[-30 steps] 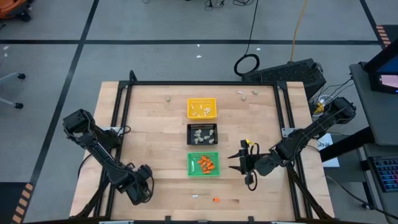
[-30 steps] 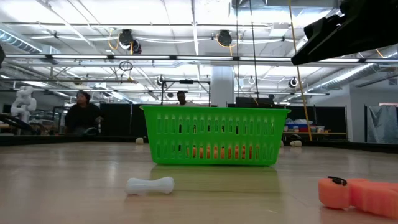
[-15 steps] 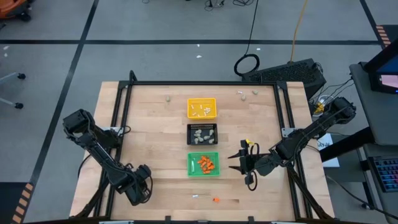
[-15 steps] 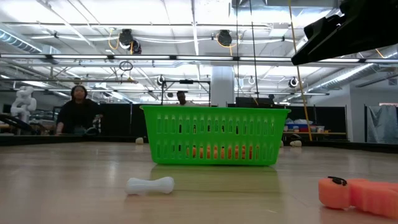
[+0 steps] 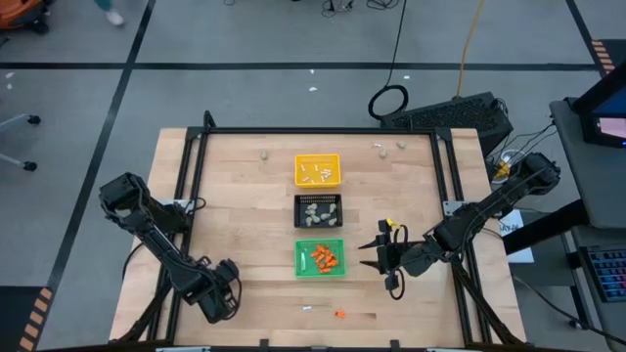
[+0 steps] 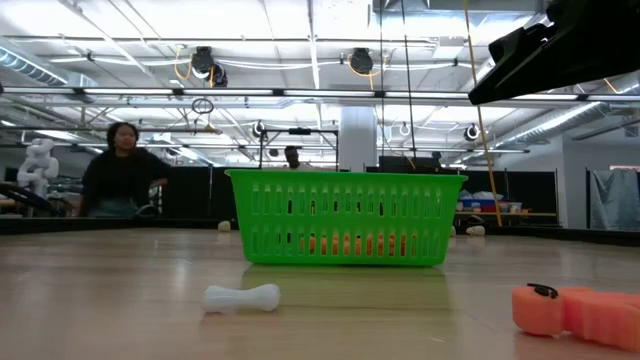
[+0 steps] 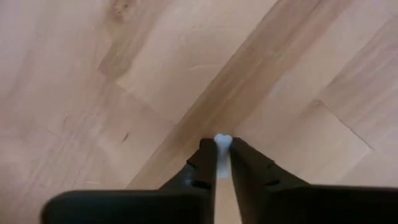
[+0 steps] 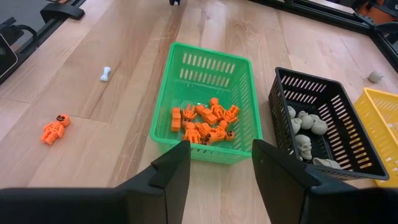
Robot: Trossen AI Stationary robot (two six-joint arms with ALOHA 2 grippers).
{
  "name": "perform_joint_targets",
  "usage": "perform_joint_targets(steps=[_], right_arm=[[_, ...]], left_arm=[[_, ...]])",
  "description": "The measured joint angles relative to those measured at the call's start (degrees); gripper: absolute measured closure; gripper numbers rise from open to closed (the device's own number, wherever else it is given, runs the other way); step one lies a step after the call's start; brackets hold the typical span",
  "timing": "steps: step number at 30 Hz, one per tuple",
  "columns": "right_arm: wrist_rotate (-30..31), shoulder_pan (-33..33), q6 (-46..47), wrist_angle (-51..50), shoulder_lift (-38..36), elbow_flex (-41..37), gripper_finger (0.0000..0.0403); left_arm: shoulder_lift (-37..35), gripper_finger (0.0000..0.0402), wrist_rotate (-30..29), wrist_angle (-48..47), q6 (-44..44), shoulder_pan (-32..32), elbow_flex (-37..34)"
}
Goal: Sort Halloween decoration
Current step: Put the white bone toy into the yellow basket
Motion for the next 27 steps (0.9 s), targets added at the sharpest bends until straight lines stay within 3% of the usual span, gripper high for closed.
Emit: perform_joint_targets(steps=[5,27], right_arm=[[0.0,0.0,-0.2,0.0,0.0,0.0,0.0245],[0.0,0.0,-0.2,0.0,0.0,0.0,0.0245]], left_arm=[[1.1,0.0396,0.1,1.1,1.3,0.0,0.0],[1.8,0.04,2.3,-4.6,2.3,-0.3,5.0]])
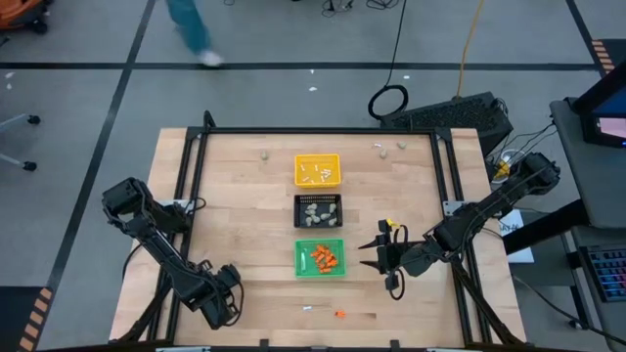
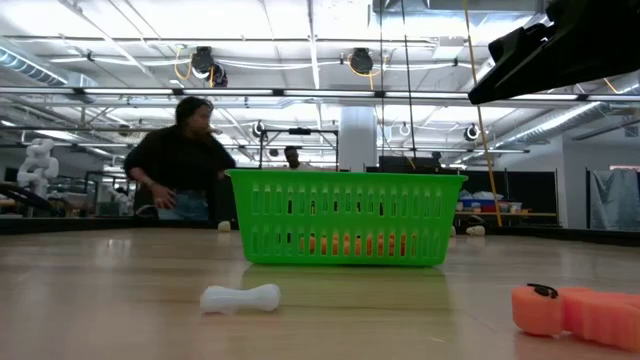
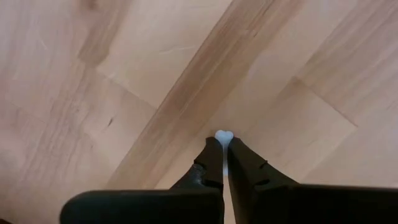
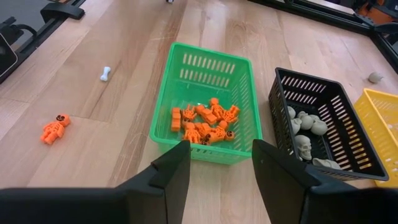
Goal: Sort Halloween decoration
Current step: Put the white bone toy into the yellow basket
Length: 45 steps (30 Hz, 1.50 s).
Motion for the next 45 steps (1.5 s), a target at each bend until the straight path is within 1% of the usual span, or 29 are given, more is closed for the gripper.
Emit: perform_joint_targets(steps=[11,20,25,27,31,36,41,45], right_arm=[[0.0,0.0,0.0,0.0,0.0,0.0,0.0245],[0.0,0.0,0.0,0.0,0.0,0.0,0.0245],[0.0,0.0,0.0,0.0,0.0,0.0,0.0245],[0.0,0.0,0.0,0.0,0.0,0.0,0.0245],[0.0,0.0,0.0,0.0,0.0,0.0,0.0245],[0.0,0.0,0.0,0.0,0.0,0.0,0.0245],[0.0,0.0,0.0,0.0,0.0,0.0,0.0245],[0.0,0.0,0.0,0.0,0.0,0.0,0.0245]], left_arm=[[-0.1,0.04,-0.8,-0.6,0.7,0.0,0.0],[-0.2,0.04,-6.2,-0.2,3.0,0.0,0.1],[-0.6,0.04,-10.6,0.1,5.2,0.0,0.1],[-1.3,0.04,-12.9,1.2,6.6,0.2,0.1],[-3.3,0.04,-19.6,2.1,9.5,0.5,0.8],[-5.9,0.04,-31.2,2.8,15.5,1.7,2.6],[-8.6,0.04,-43.2,6.5,23.7,3.7,3.1],[-10.4,0.04,-48.7,12.6,32.1,5.5,3.1]])
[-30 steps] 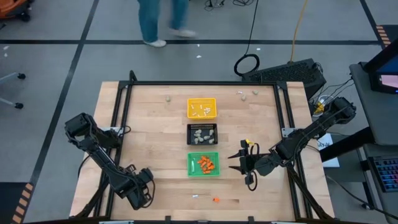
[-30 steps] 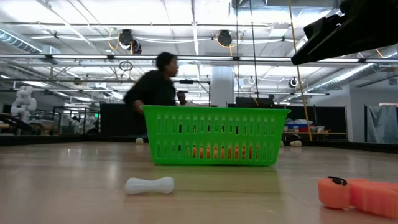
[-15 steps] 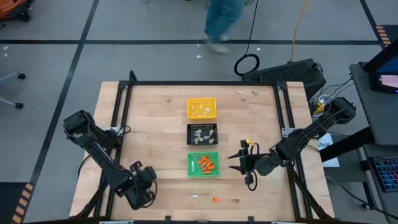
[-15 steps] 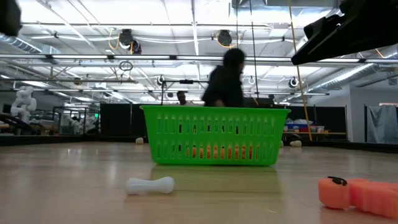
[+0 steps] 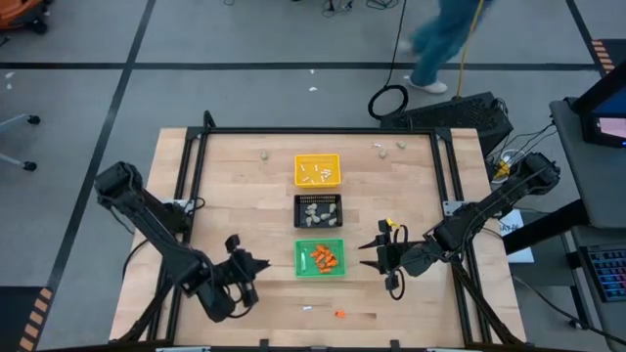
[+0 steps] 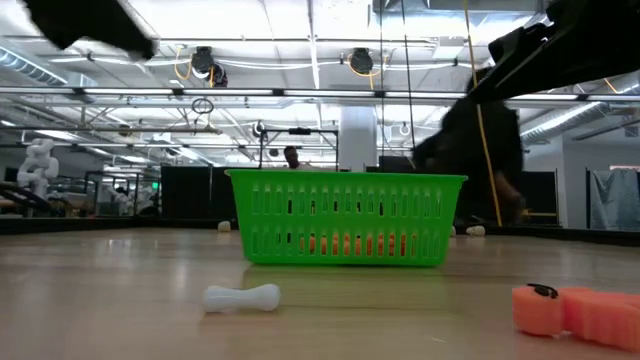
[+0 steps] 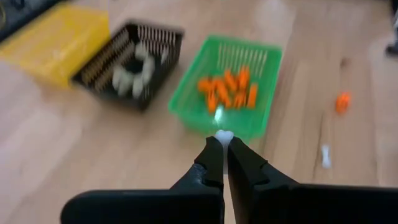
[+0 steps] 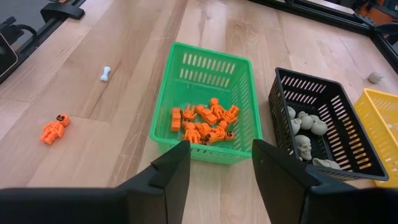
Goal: Sort Halloween decoration
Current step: Put the white bone toy into the yellow basket
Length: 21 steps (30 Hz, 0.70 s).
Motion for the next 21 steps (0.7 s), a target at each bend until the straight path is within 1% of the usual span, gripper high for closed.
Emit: perform_joint_targets(steps=[6,11,14,17,21], right_arm=[[0.0,0.0,0.0,0.0,0.0,0.0,0.0245],[0.0,0.0,0.2,0.0,0.0,0.0,0.0245],[0.0,0.0,0.2,0.0,0.0,0.0,0.0245],[0.0,0.0,0.2,0.0,0.0,0.0,0.0245],[0.0,0.0,0.2,0.0,0.0,0.0,0.0245]], left_arm=[[-1.8,0.04,-4.3,11.4,13.1,3.3,0.0],[-3.6,0.04,-4.5,20.2,25.2,6.5,0.0],[-5.0,0.04,-3.6,26.0,32.5,8.1,0.0],[-6.7,0.04,-1.0,31.6,40.0,9.3,0.0],[-9.4,0.04,1.9,37.3,47.2,10.7,0.0]])
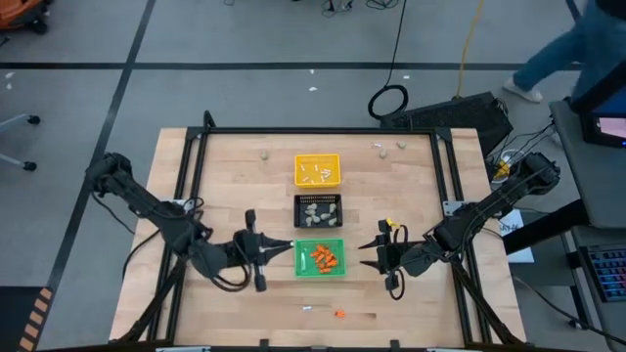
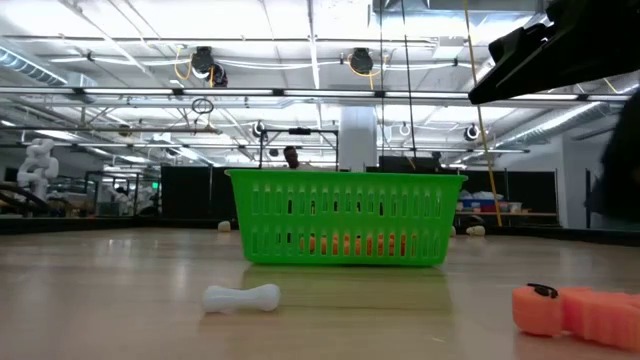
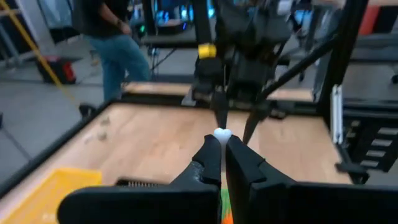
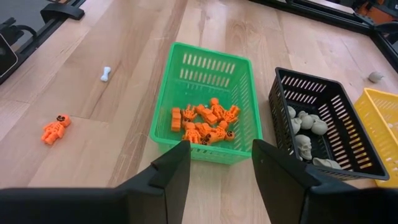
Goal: Sort Halloween decoration
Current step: Put the white bone toy into the yellow basket
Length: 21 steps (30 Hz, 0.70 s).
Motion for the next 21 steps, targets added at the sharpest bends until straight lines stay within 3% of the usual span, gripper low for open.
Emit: perform_joint_targets(steps=[9,16,21], right_arm=[[0.0,0.0,0.0,0.0,0.0,0.0,0.0245],[0.0,0.0,0.4,0.0,0.0,0.0,0.0245],[0.0,0.0,0.4,-0.1,0.0,0.0,0.0245]], left_arm=[[-3.0,0.04,6.2,8.3,9.7,3.7,-1.2],[-3.4,0.04,15.9,27.1,11.2,8.1,-11.9],[-3.2,0.04,19.7,41.7,10.7,9.3,-20.2]])
